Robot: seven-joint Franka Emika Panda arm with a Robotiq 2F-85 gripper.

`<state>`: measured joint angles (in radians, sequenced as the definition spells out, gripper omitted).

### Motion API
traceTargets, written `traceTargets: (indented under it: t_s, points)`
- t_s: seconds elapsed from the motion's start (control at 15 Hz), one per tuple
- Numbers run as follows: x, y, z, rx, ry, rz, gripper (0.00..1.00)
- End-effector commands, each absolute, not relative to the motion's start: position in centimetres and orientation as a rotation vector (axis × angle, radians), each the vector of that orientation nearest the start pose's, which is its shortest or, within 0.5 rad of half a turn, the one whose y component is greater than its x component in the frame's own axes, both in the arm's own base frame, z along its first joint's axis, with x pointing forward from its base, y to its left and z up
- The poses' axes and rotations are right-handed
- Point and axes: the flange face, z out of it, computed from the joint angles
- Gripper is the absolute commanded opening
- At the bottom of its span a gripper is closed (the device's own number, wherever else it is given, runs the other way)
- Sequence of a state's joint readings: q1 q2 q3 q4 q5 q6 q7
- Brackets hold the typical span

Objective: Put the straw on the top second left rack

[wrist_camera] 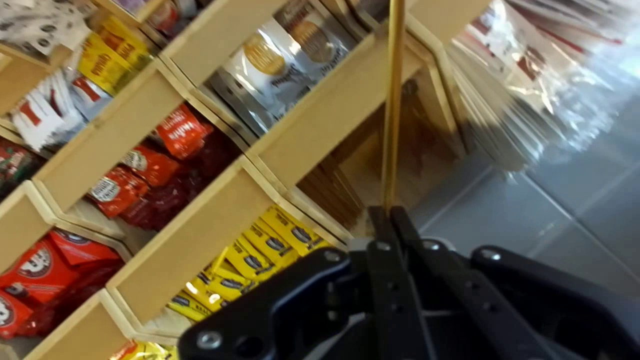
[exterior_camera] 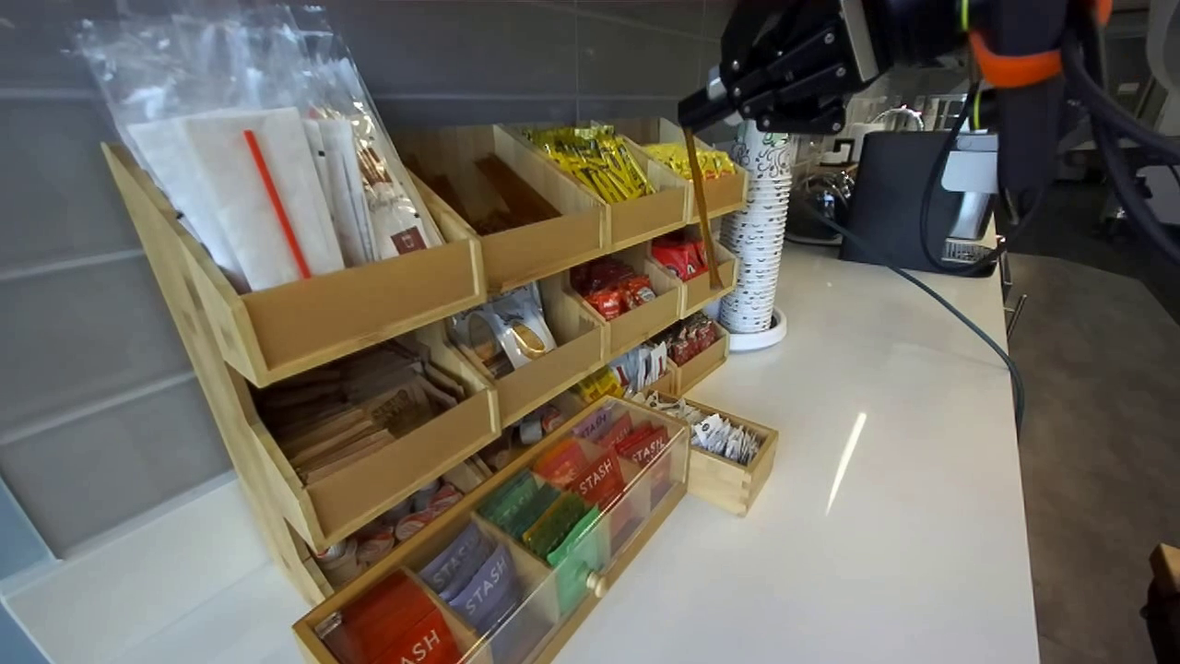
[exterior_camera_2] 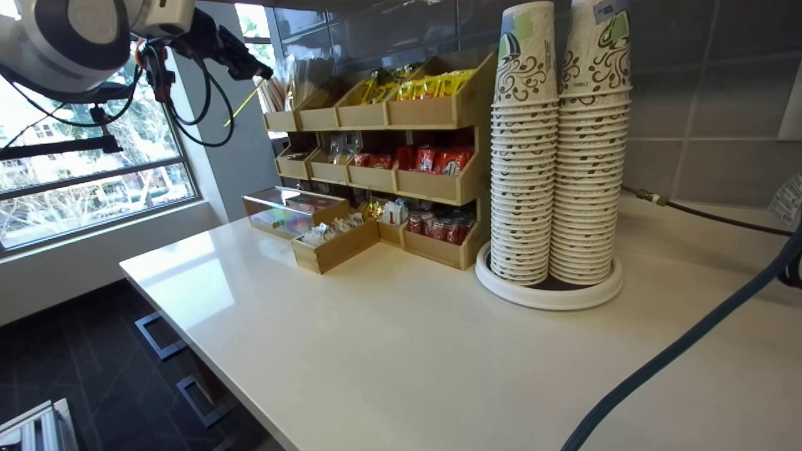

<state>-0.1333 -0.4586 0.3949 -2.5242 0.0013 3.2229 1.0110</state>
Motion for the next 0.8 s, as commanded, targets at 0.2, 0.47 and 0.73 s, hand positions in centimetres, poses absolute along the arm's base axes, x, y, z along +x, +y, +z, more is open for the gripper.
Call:
traceTargets:
  t_s: [0.2, 0.47, 0.73]
  points:
    - [44.1, 13.8, 57.4, -2.044, 0.787, -1.377, 0.04]
    - [44.5, 13.9, 57.5, -2.038, 0.788, -1.374, 0.04]
    - [45.6, 13.2, 58.7, -1.98, 0.821, -1.417, 0.01]
